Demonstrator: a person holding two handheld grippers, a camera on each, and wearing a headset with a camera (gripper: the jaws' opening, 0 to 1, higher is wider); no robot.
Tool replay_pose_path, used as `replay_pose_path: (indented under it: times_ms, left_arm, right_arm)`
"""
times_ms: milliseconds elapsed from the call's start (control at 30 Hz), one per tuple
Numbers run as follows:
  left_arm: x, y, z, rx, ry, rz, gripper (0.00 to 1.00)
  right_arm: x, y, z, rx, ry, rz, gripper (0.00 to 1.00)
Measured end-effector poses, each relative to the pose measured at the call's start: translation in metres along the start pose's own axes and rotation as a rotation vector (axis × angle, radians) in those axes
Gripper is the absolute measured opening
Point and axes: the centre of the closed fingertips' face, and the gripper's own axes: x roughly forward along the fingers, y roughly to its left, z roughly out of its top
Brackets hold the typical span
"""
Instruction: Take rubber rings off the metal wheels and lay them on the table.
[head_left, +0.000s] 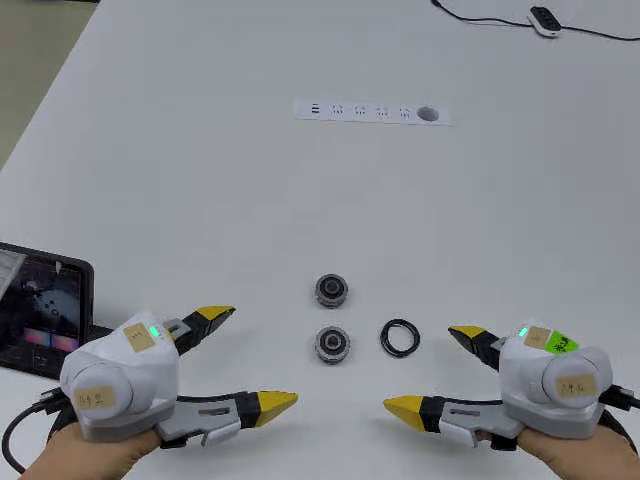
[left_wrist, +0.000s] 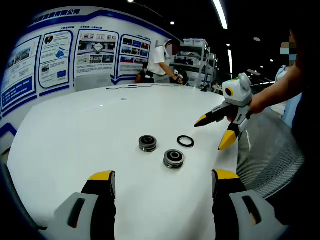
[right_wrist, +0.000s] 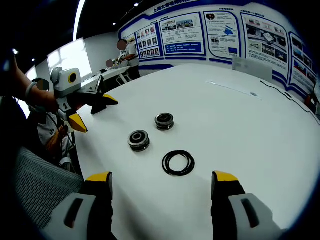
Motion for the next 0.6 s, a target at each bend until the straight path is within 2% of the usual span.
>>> replay_pose_path:
  times_ms: [200, 333, 467, 600]
  left_arm:
    - [-0.004, 0.000, 0.001, -0.006, -0.021, 0.004, 0.83]
    - [-0.008, 0.001, 0.002, -0.015, -0.043, 0.001, 0.86]
    - [-0.011, 0.002, 0.003, -0.019, -0.050, 0.002, 0.89]
    - [-0.013, 0.003, 0.003, -0.022, -0.056, 0.001, 0.92]
  right_arm:
    - [-0.005, -0.001, 0.000, -0.021, -0.028, -0.005, 0.87]
    - [-0.009, -0.002, 0.003, -0.036, -0.068, -0.004, 0.90]
    - [-0.013, -0.004, 0.006, -0.035, -0.101, -0.001, 0.94]
    - [-0.014, -0.005, 0.007, -0.045, -0.112, 0.003, 0.98]
